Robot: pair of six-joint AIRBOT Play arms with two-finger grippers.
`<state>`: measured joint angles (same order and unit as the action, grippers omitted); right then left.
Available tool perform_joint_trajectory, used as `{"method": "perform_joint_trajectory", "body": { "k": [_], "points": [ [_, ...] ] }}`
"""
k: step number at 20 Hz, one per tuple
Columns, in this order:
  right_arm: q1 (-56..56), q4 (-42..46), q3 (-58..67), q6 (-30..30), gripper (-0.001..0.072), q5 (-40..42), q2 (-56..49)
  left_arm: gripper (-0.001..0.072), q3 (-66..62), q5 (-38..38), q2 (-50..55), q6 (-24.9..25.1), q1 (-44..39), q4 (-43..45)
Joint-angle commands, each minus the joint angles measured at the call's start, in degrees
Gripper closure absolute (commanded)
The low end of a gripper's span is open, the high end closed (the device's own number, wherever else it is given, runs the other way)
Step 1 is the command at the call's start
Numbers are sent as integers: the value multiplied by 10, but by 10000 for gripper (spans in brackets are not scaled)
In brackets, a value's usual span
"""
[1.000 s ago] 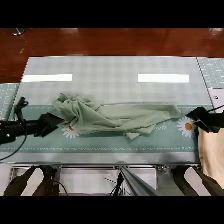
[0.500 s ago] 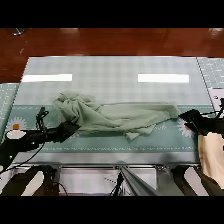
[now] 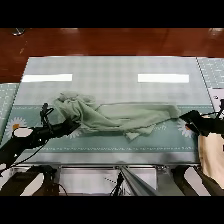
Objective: Fold the shirts.
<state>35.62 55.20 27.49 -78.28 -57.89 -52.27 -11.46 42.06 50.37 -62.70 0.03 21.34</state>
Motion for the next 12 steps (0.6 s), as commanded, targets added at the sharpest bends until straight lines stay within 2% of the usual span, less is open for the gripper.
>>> {"method": "perform_joint_trajectory", "body": {
  "k": [1, 6, 12],
  "points": [
    [0, 11, 0, -3, 95, 5, -28, 685, -12, -2, 3, 7, -4, -4],
    [-2, 0, 17, 12, 95, 3, -80, 685, -15, -1, 3, 7, -4, -4],
    [-31, -86, 90, 62, 96, -3, -179, 685, -15, -1, 3, 7, -4, -4]
  ]
}}
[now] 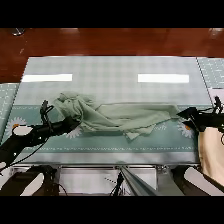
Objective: Fold the shirts.
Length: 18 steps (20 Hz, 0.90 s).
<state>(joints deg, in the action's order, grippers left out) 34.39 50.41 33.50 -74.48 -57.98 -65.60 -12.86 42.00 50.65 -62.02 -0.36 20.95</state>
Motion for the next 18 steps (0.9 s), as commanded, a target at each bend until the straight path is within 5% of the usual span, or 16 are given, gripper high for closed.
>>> {"method": "perform_joint_trajectory", "body": {
  "k": [1, 4, 5, 6, 7, 8, 12, 18],
  "points": [
    [-40, -38, 44, 24, 96, 0, -69, 685, -1, 0, 0, 0, 0, 0],
    [-88, -39, 87, 10, 97, 14, -125, 685, -1, 1, 0, -2, 0, 0],
    [-100, -39, 103, 8, 174, 17, -138, 685, -1, 1, 0, -2, 0, 0],
    [-110, -39, 117, 8, 346, 14, -148, 685, -1, 1, 0, -2, 0, 0],
    [-118, -39, 131, 15, 604, 6, -155, 685, -1, 0, 0, -2, 0, 0],
    [-124, -38, 149, 27, 687, -8, -162, 685, -1, -1, 0, -1, 0, 0],
    [-127, -40, 302, 31, 690, -103, -143, 686, -104, 21, -13, -1, 24, -1],
    [-127, -41, 737, -48, 690, -117, -15, 687, -618, 17, -25, -2, 37, 40]
  ]
}}
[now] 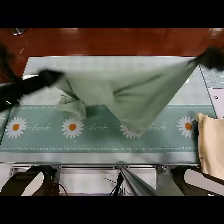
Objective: Fold the shirts.
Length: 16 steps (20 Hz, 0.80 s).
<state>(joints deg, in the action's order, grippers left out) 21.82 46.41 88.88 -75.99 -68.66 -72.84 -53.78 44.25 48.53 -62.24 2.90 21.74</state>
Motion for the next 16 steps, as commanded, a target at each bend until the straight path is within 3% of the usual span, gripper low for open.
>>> {"method": "perform_joint_trajectory", "body": {
  "k": [1, 4, 6, 11, 16],
  "points": [
    [-1, 18, 237, -35, 690, -2, 86, 687, -282, -1, -4, -14, 4, 79],
    [-1, 131, 318, -59, 690, 3, 190, 687, -466, 63, -10, -139, 4, 305],
    [-1, 193, 318, -71, 689, -19, 260, 687, -543, 134, -26, -191, 4, 419],
    [-1, 259, 312, -97, 689, -78, 368, 686, -587, 215, -104, -198, 4, 446],
    [-1, 285, 289, -118, 689, -144, 396, 686, -587, 343, -162, -195, 4, 505]
  ]
}}
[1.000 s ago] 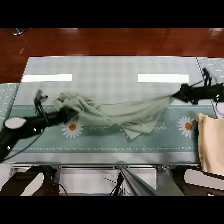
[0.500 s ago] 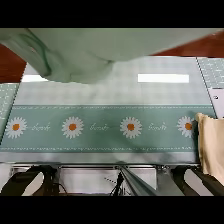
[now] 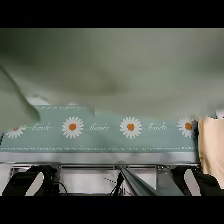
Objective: Fold the shirts.
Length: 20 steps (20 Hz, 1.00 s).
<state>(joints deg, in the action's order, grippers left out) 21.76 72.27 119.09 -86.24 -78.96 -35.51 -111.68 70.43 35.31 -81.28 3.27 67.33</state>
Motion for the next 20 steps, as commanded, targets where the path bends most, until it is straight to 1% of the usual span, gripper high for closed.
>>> {"method": "perform_joint_trajectory", "body": {
  "k": [1, 2, 4, 5, 7, 9, 10, 11, 12, 14, 15, 16, 18, 20],
  "points": [
    [-1, 25, -34, -17, 689, -52, 28, 686, -8, 108, -32, -4, 0, 54],
    [-1, 21, -58, -17, 689, -62, 32, 686, -5, 130, -31, -4, 0, 54],
    [0, 2, -116, -17, 689, -84, 32, 686, 29, 135, -31, -5, 0, 59],
    [0, -17, -152, -16, 689, -89, 32, 686, 61, 130, -30, -7, 0, 76],
    [0, -73, -250, -3, 689, -83, 32, 686, 137, 122, -22, -29, 0, 98],
    [-1, -122, -362, 24, 690, -51, 31, 686, 245, 84, -2, -30, 0, 89],
    [-1, -145, -419, 43, 689, -40, 24, 686, 297, 49, 11, -30, 0, 75],
    [-1, -175, -477, 64, 689, -21, 11, 686, 350, -3, 27, -30, 0, 57],
    [-1, -204, -528, 92, 689, 18, -4, 686, 403, -68, 48, -30, 0, 51],
    [-1, -237, -595, 139, 689, 127, -64, 686, 475, -182, 115, -32, 0, 50],
    [-1, -247, -601, 153, 689, 166, -115, 686, 490, -223, 162, -45, 0, 44],
    [-1, -275, -598, 174, 689, 192, -170, 686, 490, -252, 209, -45, 0, 26],
    [-10, -347, -570, 219, 689, 218, -292, 685, 477, -328, 303, -45, -2, -39],
    [-45, -345, -509, 224, 689, 241, -413, 685, 448, -385, 386, -45, -4, -101]
  ]
}}
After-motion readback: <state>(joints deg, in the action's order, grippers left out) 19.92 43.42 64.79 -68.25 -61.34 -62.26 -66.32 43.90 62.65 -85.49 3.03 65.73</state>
